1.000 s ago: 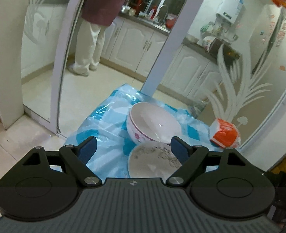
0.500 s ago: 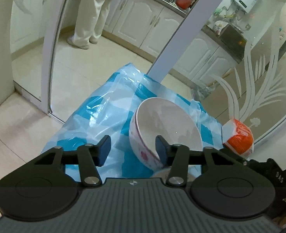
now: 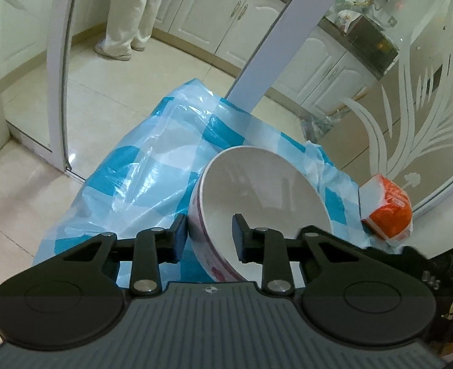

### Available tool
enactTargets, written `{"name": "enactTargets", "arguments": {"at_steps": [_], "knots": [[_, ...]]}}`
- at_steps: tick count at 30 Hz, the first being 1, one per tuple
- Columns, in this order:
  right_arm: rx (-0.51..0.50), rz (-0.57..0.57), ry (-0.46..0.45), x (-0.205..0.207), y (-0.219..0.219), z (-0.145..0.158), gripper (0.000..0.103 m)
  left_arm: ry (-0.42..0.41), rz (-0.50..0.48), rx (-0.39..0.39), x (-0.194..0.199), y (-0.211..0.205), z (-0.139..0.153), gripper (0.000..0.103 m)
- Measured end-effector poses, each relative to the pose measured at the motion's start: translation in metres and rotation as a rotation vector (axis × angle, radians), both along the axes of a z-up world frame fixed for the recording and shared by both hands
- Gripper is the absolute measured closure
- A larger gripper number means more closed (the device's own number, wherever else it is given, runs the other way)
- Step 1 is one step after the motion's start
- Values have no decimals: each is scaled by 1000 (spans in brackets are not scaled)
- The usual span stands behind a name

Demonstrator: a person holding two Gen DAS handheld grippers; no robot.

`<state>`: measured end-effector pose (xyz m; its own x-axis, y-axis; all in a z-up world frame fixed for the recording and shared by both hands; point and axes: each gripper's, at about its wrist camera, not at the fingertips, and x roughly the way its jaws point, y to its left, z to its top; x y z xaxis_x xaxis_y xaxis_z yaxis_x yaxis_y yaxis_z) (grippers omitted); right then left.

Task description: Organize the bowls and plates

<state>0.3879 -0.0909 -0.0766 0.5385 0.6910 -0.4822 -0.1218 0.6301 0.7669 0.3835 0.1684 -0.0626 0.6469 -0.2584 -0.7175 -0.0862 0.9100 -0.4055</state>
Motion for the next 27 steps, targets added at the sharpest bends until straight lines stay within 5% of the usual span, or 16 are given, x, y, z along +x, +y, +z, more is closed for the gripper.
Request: {"name": "enactTargets", "arguments": {"at_steps": [3,27], "knots": [[21,3,10,3,-1,-5,24,-6,-4,6,-4,0,3,72],[66,-50,-115,-31,-31,26,22,-124,-52,21,-23,-37,46,70]]}}
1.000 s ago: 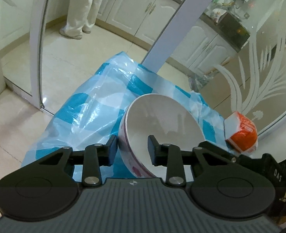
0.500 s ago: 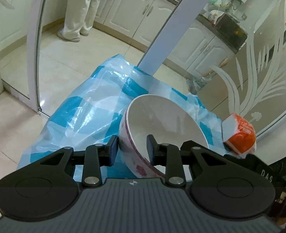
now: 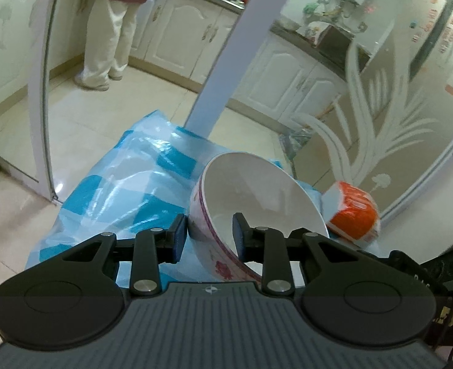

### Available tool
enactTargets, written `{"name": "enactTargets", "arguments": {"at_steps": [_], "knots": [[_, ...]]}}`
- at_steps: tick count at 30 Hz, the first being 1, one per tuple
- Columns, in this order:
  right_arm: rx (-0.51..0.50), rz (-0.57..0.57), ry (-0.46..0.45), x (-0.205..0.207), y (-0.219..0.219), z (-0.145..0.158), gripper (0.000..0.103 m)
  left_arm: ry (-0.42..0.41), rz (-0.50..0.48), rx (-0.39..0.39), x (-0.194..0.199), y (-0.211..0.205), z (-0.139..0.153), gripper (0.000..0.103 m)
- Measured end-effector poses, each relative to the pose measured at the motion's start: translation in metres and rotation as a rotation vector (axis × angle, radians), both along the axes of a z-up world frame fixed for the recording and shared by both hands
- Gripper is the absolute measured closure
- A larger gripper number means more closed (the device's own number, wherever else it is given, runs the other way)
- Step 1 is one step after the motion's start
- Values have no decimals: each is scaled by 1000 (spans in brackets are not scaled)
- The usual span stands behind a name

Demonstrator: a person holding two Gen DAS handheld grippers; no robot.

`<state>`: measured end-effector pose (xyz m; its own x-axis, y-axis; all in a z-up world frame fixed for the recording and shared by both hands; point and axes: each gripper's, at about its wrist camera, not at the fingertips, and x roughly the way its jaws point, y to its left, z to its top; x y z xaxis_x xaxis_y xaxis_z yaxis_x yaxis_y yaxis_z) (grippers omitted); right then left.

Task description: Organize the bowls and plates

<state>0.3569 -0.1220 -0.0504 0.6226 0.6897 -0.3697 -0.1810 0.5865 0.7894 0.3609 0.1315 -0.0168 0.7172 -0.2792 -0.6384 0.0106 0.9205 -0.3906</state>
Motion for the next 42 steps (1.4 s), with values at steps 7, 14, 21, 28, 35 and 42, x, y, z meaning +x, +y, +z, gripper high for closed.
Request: {"name": "enactTargets", "arguments": {"at_steps": [7,14,21,28,35,42], "knots": [[15,-35,-27,-38,-25,21,22,-29,-53,-14,-30,-27,16,70],[-19,-79,-54,-92,-57,37,22,-44,-118,-38,-65,-56,26,69],[-16,-155,-86,-152,-95,44,22,-62,-201,-51,-110,-97,30,69],[-78,-228,-106,-208,-129,43,22,-54,-269,-74,-147,-135,17,69],[-55,-297,-69,-253,-160,20,22,-13,-314,-80,-172,-166,-10,68],[-38,-359,-34,-282,-183,-8,22,37,-337,-77,-178,-191,-37,68]]}}
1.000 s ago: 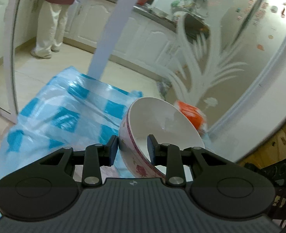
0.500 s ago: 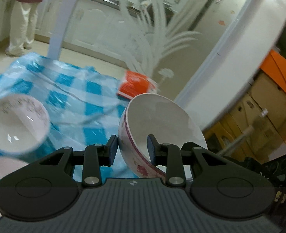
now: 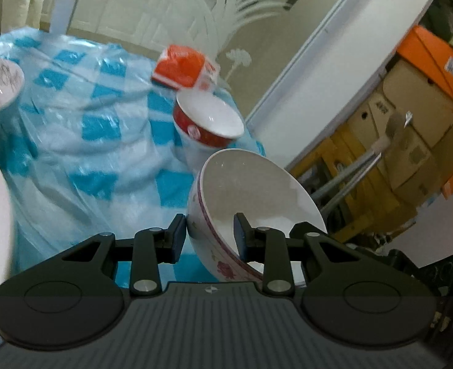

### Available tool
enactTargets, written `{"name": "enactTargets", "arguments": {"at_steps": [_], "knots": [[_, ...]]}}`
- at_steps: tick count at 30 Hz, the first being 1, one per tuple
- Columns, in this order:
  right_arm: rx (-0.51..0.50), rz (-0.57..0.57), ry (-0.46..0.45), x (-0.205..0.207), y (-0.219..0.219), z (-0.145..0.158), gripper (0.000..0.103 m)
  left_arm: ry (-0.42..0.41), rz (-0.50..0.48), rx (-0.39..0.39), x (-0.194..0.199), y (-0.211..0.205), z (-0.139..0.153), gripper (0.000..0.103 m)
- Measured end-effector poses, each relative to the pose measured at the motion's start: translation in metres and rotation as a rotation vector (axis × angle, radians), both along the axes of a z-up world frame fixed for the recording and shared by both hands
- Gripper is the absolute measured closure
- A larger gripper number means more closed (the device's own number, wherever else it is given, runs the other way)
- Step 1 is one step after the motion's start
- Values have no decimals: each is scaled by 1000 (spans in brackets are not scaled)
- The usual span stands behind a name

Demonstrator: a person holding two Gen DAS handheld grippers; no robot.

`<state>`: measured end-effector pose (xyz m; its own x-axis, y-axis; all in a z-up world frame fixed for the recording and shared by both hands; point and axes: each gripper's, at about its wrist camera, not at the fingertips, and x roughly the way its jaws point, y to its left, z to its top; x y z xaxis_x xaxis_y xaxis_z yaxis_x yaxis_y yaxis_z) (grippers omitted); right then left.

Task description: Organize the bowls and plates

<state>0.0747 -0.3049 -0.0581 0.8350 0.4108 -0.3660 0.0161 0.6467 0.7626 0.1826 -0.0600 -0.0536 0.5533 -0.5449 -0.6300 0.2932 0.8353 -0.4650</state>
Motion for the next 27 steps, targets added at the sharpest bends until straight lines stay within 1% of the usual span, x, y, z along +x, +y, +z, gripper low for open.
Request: {"name": "enactTargets", "arguments": {"at_steps": [5,10,27], "knots": [[11,-41,4,-13,-16,-13,22,17,-21,23,-4,-11,-10,69],[29,-66,4,-21,-27,-21,22,26,-33,44,-18,-22,-13,69],[35,-91,8,-36,-40,-37,22,39,-39,85,-26,-38,-21,69]]}}
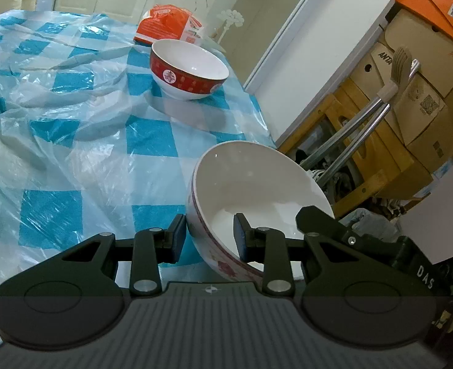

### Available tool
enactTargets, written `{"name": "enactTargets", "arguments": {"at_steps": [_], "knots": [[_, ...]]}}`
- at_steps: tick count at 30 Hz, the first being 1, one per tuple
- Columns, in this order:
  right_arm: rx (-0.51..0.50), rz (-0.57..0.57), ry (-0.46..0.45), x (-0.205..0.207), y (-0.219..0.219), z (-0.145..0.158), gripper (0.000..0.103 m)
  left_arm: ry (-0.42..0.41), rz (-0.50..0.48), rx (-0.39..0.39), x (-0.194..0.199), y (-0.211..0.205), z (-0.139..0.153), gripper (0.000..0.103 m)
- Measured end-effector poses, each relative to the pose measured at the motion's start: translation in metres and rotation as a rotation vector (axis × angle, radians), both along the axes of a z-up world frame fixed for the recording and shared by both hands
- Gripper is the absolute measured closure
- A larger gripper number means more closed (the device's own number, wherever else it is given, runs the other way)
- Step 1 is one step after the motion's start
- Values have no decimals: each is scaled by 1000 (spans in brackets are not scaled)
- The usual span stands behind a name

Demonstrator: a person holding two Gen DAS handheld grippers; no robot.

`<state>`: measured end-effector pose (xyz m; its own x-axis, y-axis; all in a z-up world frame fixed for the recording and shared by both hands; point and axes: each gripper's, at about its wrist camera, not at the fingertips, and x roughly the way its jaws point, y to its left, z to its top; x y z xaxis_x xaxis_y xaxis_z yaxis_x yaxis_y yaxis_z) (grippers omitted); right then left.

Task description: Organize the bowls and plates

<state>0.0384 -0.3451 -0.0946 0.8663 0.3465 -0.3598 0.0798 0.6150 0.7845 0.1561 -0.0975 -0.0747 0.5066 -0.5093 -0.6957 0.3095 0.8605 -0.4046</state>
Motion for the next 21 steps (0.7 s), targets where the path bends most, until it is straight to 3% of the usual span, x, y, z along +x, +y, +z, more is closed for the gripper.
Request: {"name": "enactTargets", "arguments": {"at_steps": [15,18,21], "knots": [[-28,14,-15,-3,1,-3,22,-25,22,-1,0,8,-2,70],[-20,15,-18,-4,0,-3,21,-40,44,-4,1,14,1,65],[-22,-13,-36,-8,-4,0,8,-66,72,7,0,21,5,53]]}}
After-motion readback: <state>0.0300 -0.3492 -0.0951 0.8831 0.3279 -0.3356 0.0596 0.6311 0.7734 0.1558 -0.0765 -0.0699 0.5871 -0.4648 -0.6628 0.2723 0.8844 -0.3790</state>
